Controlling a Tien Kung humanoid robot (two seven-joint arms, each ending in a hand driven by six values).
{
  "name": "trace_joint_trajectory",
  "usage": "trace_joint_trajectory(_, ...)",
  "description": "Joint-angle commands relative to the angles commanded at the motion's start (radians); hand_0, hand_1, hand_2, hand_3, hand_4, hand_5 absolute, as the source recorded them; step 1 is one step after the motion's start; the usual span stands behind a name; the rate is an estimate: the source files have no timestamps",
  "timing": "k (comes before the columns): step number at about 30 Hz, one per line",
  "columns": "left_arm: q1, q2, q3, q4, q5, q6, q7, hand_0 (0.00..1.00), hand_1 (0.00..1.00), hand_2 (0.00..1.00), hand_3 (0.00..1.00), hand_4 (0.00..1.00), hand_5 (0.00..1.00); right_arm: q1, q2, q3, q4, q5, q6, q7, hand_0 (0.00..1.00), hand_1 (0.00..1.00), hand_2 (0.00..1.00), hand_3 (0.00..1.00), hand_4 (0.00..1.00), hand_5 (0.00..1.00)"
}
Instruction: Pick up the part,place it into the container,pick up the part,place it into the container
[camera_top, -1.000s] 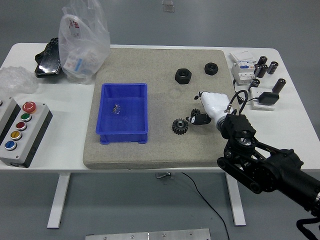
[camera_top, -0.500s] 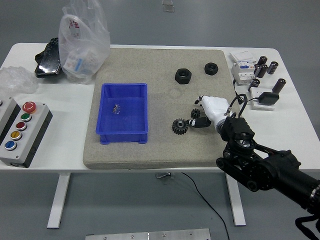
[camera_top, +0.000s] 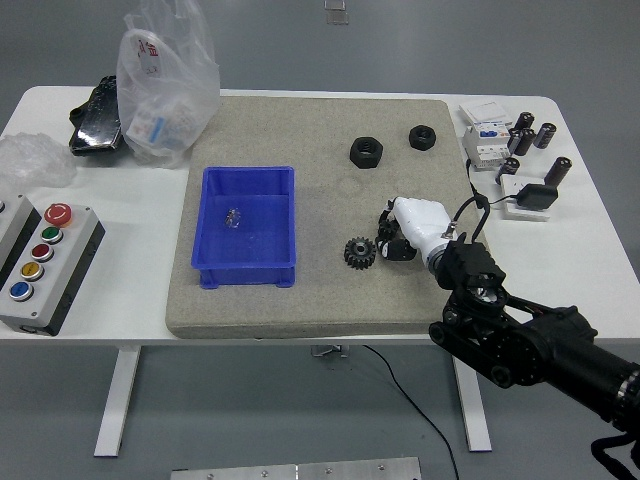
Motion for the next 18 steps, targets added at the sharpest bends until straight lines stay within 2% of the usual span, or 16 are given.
trace_joint_trajectory(1, 0.0, 0.0, 0.001, 0.0, -0.001, 0.0, 0.0, 0.675, 0.649, 0.654, 0.688, 0.783, 0.377, 0.0, 0.0, 0.0, 0.0, 0.0, -0.003, 0.002, 0.246, 0.444, 0.324, 0.594, 0.59, 0.005)
trace_joint_trajectory(7, 0.001, 0.0, 0.001, 0.0, -0.002, 0.0, -0.001, 0.675, 0.649, 0.654, 0.688, 0.783, 0.377, -0.002, -0.01, 0.005, 0.029, -0.01, -0.015, 0.005, 0.246, 0.444, 0.324, 0.594, 0.59, 0.005)
trace_joint_trajectory(11, 0.002, 0.0, -0.001, 0.0, -0.001, 0.001, 0.001, 0.675, 0.649, 0.654, 0.686, 0.782, 0.377, 0.006, -0.019, 0.004, 0.103, -0.039, -0.02, -0.002, 0.243, 0.444, 0.324, 0.597, 0.594, 0.002)
trace_joint_trajectory(18, 0.001, 0.0, -0.001, 0.0, -0.001, 0.001, -0.001, 0.675, 0.649, 0.654, 0.685, 0.783, 0.378, 0.035, -0.008, -0.048, 0.244, -0.099, -0.024, -0.018, 0.243, 0.444, 0.324, 0.602, 0.596, 0.002)
